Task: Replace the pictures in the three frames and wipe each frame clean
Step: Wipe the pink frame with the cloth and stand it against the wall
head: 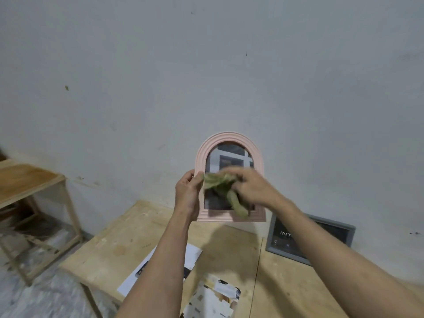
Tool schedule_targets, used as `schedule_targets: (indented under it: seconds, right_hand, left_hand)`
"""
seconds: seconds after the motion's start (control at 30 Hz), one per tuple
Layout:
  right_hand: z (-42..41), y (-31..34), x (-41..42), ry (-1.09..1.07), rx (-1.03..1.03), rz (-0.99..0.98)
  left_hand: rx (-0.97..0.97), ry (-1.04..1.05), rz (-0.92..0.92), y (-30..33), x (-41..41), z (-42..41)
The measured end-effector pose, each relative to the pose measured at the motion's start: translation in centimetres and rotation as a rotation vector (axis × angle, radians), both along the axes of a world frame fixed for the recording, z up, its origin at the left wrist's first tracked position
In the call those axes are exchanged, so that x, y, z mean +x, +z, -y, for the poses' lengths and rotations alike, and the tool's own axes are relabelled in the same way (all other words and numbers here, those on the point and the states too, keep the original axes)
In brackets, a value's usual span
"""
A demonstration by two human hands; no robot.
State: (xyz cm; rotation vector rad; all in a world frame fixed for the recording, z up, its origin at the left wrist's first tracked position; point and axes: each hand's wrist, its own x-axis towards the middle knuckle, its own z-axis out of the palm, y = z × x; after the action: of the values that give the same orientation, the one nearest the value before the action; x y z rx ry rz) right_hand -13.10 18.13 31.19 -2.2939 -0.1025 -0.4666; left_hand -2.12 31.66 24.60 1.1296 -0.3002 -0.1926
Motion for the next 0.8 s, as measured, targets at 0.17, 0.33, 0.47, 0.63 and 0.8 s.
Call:
schedule_targets:
  seconds: [0.17, 0.33, 0.47, 0.63, 0.8]
  right_hand:
    - [3.0, 4.0, 4.5, -0.265, -0.252, 0.435]
    - [-1.1, -2.5, 3.0, -0.028, -0.219, 0.214]
    - [-1.9, -3.9, -0.6, 0.211, 0.086, -0.274]
    - [0.8, 2.6, 1.7, -0.089, 0.006, 0.183]
    - [0.1, 3.0, 3.8, -0.001, -0.438, 0.193]
  left_hand:
    - [-0.049, -0.094, 0.021, 1.4, -0.8, 1.5]
    - [-0.16, -0.045, -0.084, 1.3, 0.4, 0.5]
    - [-0.026, 0.113, -0.057, -0.8, 1.9, -1.4]
    - [0.013, 0.08, -0.007, -0.8, 1.4, -1.4]
    - [-0.067, 0.059, 0.018, 1.0, 1.2, -0.5]
